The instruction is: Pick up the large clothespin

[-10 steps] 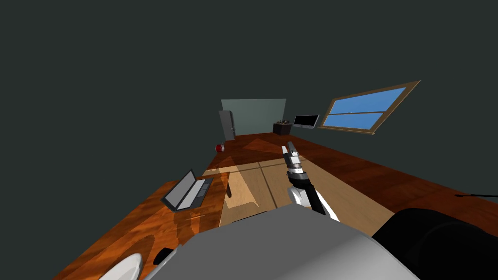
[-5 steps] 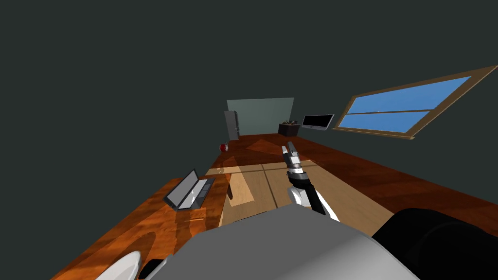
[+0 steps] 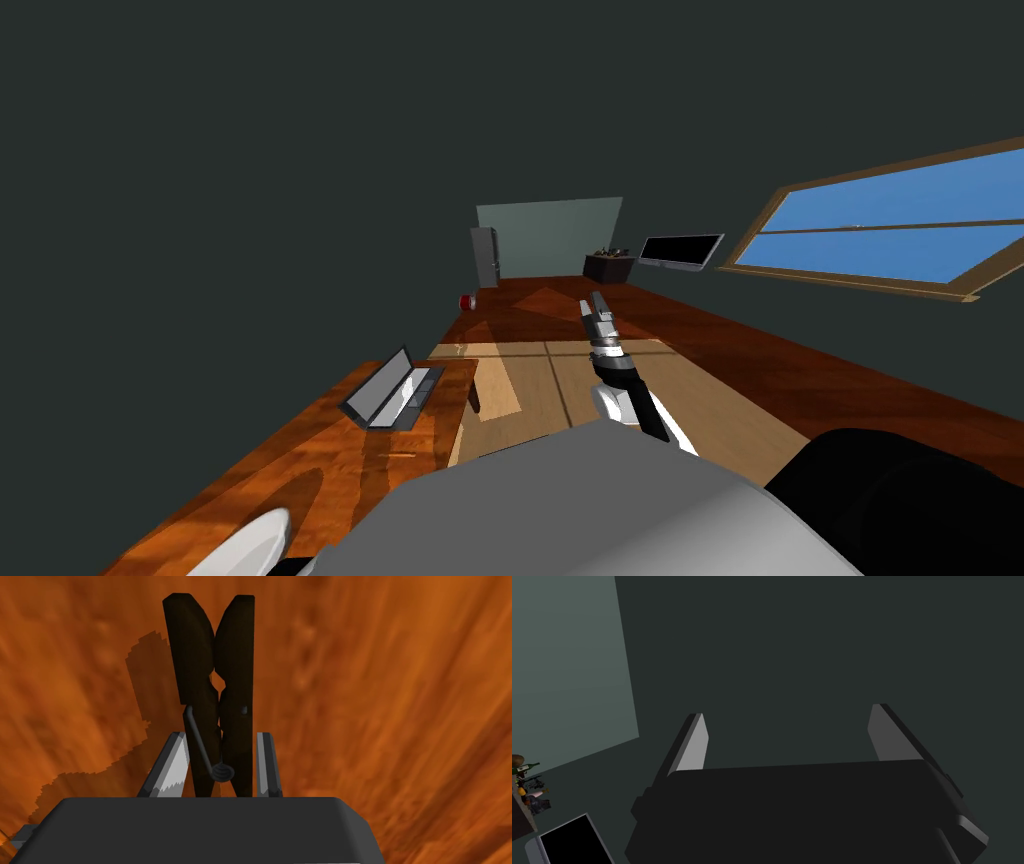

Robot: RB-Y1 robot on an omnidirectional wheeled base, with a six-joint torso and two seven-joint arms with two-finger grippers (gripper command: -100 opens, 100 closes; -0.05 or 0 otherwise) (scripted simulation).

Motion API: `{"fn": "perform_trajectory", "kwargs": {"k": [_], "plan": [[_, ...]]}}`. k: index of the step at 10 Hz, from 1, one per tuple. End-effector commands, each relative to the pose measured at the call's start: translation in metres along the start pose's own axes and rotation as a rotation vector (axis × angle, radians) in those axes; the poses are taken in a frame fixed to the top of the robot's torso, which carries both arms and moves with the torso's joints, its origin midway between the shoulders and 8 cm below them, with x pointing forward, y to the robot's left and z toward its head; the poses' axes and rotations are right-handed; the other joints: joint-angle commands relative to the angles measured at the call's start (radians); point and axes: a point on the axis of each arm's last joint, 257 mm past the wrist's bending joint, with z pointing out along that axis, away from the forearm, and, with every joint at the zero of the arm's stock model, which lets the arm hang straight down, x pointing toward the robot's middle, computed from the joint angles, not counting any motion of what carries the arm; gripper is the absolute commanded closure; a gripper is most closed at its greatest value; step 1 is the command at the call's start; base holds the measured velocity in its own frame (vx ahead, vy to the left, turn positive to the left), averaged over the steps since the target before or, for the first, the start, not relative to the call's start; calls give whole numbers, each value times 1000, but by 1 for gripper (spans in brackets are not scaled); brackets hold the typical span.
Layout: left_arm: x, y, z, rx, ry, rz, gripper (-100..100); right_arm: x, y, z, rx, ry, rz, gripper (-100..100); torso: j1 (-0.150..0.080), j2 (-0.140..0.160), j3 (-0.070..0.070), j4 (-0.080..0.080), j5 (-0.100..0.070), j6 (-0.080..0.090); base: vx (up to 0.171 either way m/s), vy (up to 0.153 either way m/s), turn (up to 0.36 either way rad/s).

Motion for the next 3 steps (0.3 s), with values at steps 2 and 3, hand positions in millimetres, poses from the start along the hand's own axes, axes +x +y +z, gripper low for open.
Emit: {"fn": "perform_trajectory", "kwargs": {"k": [2,3], "plan": [[-1,3,-1,-1,2,9,100,0,0,0,0,0,0,0,2,1,1,0,0,1,51,-34,24],[-1,3,-1,0,2,12,0,0,0,0,0,0,0,0,4,4,2,1,1,1,7,-5,-2]]}}
